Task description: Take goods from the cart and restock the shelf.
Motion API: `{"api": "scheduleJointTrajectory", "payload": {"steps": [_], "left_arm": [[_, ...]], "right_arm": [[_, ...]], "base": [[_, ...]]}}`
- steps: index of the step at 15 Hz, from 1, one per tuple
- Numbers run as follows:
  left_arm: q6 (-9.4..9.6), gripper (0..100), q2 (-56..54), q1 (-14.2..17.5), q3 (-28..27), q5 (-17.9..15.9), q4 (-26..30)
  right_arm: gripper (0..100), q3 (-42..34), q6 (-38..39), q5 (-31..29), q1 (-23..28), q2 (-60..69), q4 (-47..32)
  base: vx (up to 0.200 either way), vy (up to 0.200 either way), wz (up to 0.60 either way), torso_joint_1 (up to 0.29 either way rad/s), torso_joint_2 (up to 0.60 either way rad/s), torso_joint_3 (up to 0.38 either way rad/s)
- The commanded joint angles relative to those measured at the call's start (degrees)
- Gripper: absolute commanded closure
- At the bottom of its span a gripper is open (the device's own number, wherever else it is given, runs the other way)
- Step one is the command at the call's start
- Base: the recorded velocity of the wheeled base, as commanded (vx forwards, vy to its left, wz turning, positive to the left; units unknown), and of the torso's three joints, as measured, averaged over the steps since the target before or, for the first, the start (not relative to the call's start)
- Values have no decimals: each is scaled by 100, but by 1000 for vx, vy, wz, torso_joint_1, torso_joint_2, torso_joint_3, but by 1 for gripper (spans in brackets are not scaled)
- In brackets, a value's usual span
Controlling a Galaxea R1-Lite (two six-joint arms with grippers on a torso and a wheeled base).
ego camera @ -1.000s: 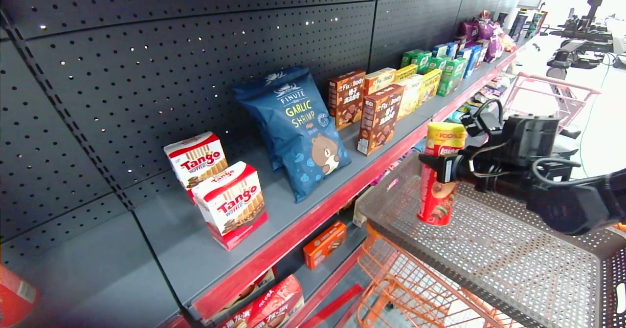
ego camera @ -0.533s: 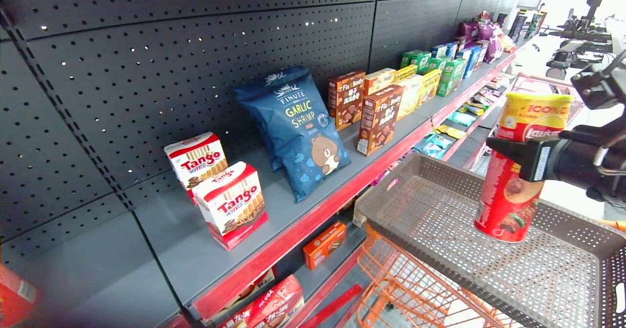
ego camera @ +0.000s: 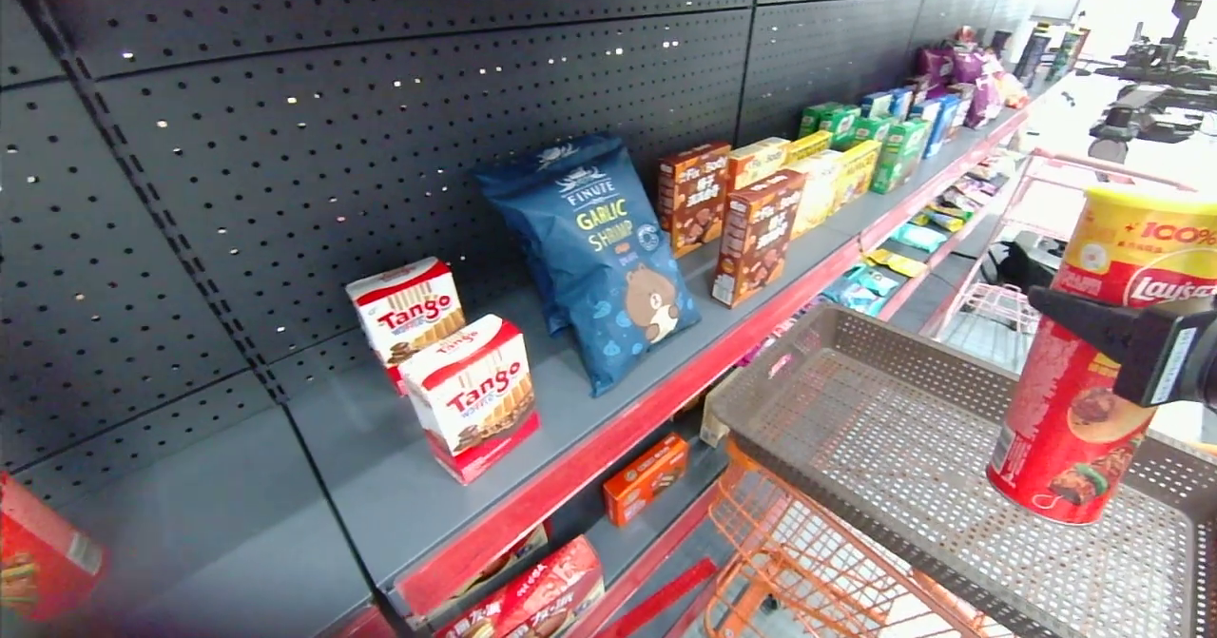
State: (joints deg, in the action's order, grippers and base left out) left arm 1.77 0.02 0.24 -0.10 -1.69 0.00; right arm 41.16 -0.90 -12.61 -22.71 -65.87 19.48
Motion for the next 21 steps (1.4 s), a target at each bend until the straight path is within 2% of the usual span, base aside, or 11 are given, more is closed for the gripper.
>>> {"api": "scheduleJointTrajectory", "payload": {"steps": [1, 14, 15, 18, 20, 21], "left_arm": [[-1, 0, -2, -7, 1, 2, 9], [-1, 0, -2, -7, 1, 2, 9], [-1, 0, -2, -7, 1, 2, 9], [-1, 0, -2, -7, 1, 2, 9], [-1, 0, -2, -7, 1, 2, 9], [-1, 0, -2, -7, 1, 2, 9]], "right_arm": [[100, -73, 2, 12, -23, 144, -6], [100, -99, -6, 12, -5, 294, -14], [100, -64, -15, 21, 21, 443, -67], [100, 297, -253, 109, 214, 1155, -762], [100, 314, -270, 311, -76, 1480, -1104], [100, 200, -279, 241, -418, 1612, -1544]], "base": [[0, 0, 600, 12, 2, 7], [0, 0, 600, 2, 3, 3], [0, 0, 0, 0, 0, 0], [0, 0, 0, 0, 0, 0], [0, 0, 0, 0, 0, 0], [0, 0, 0, 0, 0, 0]]}}
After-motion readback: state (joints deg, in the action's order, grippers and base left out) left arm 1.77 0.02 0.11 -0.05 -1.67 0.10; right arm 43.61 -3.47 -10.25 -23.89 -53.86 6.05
